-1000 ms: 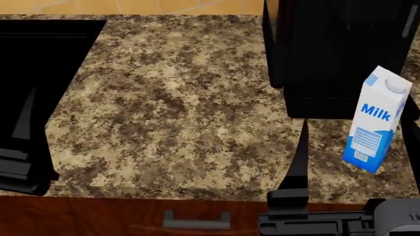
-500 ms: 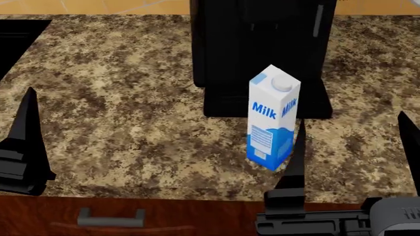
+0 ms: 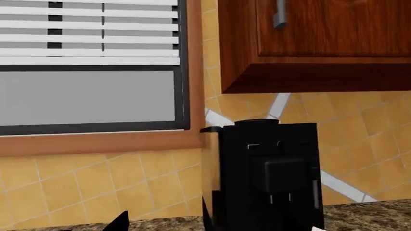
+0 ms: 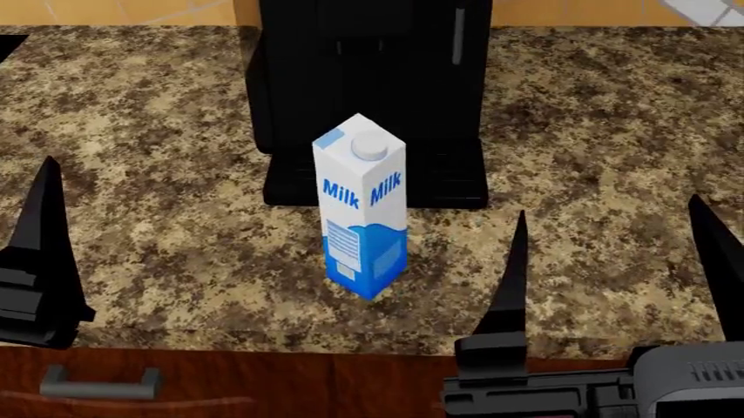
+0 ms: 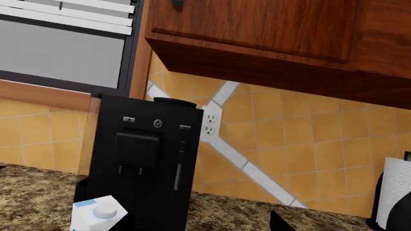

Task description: Place the eggs and milk next to the bowl.

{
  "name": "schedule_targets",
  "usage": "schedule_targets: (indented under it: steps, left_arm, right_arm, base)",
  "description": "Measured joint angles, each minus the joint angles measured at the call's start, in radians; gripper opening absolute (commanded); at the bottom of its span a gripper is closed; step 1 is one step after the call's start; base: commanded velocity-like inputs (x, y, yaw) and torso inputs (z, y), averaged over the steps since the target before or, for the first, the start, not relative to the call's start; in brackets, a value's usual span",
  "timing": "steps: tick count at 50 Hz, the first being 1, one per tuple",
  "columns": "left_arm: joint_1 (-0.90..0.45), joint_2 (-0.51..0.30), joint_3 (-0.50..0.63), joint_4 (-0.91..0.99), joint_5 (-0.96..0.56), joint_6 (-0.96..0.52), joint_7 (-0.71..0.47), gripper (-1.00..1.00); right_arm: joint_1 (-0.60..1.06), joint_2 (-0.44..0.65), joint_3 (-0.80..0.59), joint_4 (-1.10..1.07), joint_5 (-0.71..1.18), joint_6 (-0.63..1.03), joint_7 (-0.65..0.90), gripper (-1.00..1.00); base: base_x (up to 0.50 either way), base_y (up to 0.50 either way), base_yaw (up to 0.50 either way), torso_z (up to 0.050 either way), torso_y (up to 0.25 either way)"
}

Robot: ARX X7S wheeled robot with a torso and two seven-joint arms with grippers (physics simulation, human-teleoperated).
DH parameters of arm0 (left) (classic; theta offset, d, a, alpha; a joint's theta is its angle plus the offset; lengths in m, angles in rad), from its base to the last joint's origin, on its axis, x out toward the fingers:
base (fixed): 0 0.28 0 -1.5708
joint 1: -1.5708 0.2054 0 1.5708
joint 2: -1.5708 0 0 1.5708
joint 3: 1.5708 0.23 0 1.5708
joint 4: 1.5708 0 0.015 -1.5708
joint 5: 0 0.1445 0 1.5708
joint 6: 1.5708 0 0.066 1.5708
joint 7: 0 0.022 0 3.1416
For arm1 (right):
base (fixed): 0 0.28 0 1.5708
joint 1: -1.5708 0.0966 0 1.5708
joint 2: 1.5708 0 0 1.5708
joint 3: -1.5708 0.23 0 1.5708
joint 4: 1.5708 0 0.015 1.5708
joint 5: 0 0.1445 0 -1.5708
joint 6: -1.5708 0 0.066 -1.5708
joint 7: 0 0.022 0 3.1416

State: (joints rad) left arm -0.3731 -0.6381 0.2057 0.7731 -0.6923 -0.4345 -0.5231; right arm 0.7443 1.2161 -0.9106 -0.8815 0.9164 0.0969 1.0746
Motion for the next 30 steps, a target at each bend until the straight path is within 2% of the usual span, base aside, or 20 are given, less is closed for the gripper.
schedule_targets:
  steps: [11, 30]
  left_arm:
    - [0.008, -0.003, -0.005, -0.003, 0.001, 0.008, 0.0, 1.0]
    - [0.012, -0.008, -0.01, -0.003, -0.003, 0.013, -0.003, 1.0]
  right_arm:
    - [0.008, -0.012, 0.0, 0.002, 0.007, 0.015, 0.0, 1.0]
    - [0.014, -0.017, 0.002, 0.002, 0.016, 0.027, 0.002, 1.0]
  base:
    - [0.03, 0.0, 0.0, 0.0, 0.0]
    - [0.35, -0.02, 0.0, 0.0, 0.0]
